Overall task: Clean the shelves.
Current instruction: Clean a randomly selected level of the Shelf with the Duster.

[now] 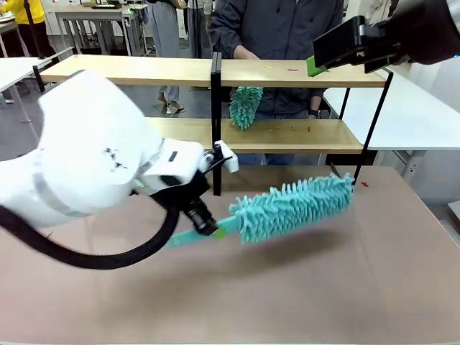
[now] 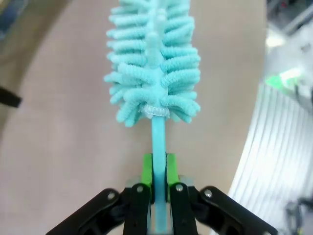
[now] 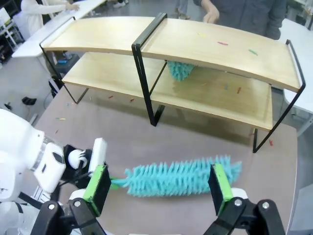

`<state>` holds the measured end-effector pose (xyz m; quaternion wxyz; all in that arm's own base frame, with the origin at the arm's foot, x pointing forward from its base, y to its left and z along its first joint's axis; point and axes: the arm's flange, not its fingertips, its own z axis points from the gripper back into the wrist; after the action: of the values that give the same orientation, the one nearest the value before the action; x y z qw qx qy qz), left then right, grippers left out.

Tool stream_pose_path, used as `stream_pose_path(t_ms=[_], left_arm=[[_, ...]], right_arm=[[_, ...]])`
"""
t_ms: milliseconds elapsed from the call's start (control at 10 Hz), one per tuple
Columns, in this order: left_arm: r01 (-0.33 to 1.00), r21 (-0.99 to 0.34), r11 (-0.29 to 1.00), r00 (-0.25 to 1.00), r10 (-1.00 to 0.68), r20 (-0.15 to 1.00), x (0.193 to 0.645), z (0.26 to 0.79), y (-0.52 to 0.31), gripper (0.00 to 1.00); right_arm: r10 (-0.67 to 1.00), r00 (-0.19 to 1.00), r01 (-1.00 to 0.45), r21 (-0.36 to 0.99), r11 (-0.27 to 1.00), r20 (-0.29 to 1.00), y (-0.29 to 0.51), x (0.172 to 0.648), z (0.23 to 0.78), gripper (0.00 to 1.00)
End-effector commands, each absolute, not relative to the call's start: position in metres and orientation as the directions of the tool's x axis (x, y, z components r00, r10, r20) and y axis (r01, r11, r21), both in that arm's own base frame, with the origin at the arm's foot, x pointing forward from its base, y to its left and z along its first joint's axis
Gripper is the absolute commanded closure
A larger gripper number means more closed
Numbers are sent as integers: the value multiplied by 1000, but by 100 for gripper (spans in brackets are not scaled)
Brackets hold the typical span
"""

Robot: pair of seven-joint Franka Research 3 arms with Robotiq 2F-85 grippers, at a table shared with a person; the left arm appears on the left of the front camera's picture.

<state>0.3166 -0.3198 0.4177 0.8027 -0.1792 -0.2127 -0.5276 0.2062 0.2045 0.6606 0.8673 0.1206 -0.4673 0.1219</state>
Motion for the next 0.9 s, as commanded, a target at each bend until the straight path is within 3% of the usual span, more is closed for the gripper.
stream_pose_path(t_ms=[0,200,400,600,700,800], left_arm=[[786,-112,608,569,-639,518,337,427,-360,88],[699,-137,702,677,-588,443,352,423,-389,88],[698,-174,694,706,-629,326,352,419,-404,88],[592,-204,780,759,-454,466,346,423,-404,88],[669,-167,724,726,-588,356,352,406,-392,88],[669,-167,724,726,-588,356,352,406,-392,88]], right_arm=[[92,535,-321,102,942,840,204,206,660,0],[92,535,-321,102,942,840,204,206,660,0],[92,535,-321,102,942,840,204,206,660,0],[92,535,-321,102,942,840,204,206,660,0],[92,535,-321,102,942,840,204,206,660,0],[92,535,-321,102,942,840,204,206,660,0]])
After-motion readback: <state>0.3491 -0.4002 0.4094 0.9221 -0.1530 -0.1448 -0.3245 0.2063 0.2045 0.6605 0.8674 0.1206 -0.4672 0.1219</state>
